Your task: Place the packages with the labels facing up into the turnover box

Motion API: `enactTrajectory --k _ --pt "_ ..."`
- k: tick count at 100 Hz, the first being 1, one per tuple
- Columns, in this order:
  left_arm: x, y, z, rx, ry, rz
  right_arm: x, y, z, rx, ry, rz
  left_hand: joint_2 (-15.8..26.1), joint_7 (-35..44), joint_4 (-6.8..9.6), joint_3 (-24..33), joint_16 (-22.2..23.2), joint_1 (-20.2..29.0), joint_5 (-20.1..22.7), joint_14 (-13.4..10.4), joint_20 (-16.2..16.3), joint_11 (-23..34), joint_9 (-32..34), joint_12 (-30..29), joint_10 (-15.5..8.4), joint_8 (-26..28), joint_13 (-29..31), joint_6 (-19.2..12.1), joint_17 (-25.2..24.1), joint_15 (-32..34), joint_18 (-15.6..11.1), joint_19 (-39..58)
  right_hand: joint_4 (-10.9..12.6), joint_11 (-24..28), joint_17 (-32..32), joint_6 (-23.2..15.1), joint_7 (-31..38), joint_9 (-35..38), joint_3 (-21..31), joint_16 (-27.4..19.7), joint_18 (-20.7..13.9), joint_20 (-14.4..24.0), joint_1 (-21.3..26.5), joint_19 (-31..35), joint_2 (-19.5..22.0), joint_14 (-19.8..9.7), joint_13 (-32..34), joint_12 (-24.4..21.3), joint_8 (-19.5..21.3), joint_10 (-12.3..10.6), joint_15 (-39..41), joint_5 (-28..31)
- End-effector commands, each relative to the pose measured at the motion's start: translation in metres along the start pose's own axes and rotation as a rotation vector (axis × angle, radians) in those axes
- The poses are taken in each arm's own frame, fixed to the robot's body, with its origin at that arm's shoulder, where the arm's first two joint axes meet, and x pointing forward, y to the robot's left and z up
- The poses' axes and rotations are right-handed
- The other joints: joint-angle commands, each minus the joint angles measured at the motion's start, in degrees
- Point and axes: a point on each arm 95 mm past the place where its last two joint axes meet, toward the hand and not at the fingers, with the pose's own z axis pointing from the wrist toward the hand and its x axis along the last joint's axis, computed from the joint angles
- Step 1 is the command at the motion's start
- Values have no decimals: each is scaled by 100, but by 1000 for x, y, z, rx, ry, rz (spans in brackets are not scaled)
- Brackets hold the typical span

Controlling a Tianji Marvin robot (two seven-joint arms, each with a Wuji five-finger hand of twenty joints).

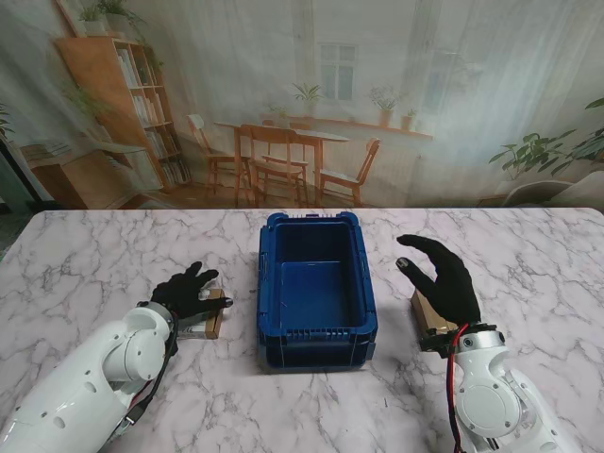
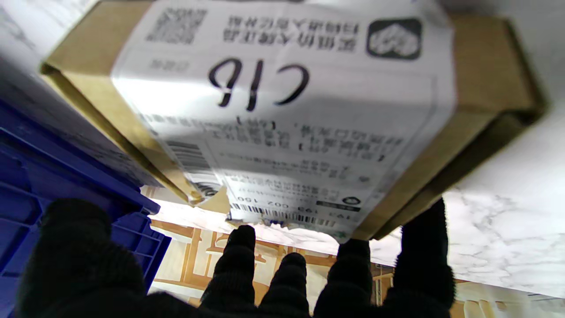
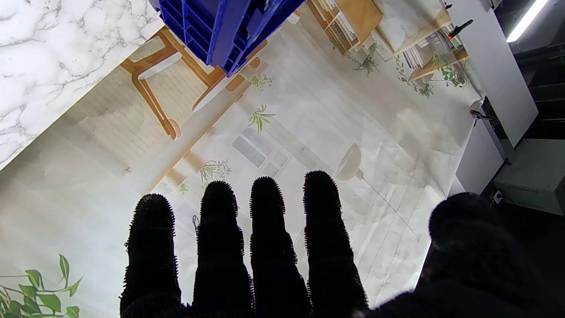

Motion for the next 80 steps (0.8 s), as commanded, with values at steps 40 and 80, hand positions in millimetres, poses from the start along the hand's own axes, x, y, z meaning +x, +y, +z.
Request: enactTrajectory --k 40,80 --pt "3 3 4 -39 25 44 -1 -1 -1 5 -6 -2 -714 -262 -43 58 -165 284 -303 -79 62 -209 -210 -546 -143 -399 -30 -242 162 -91 -27 88 103 55 -58 -69 -51 -166 38 101 46 71 54 6 -19 18 49 45 62 2 3 105" --pt "3 4 8 -42 15 94 -1 -2 -1 7 -5 -3 -1540 -283 96 91 -83 1118 -235 -27 51 -204 -223 -588 -13 -644 69 -229 503 69 -381 168 103 53 -61 -72 -53 -166 35 103 66 71 49 -2 -23 19 49 45 63 1 0 106"
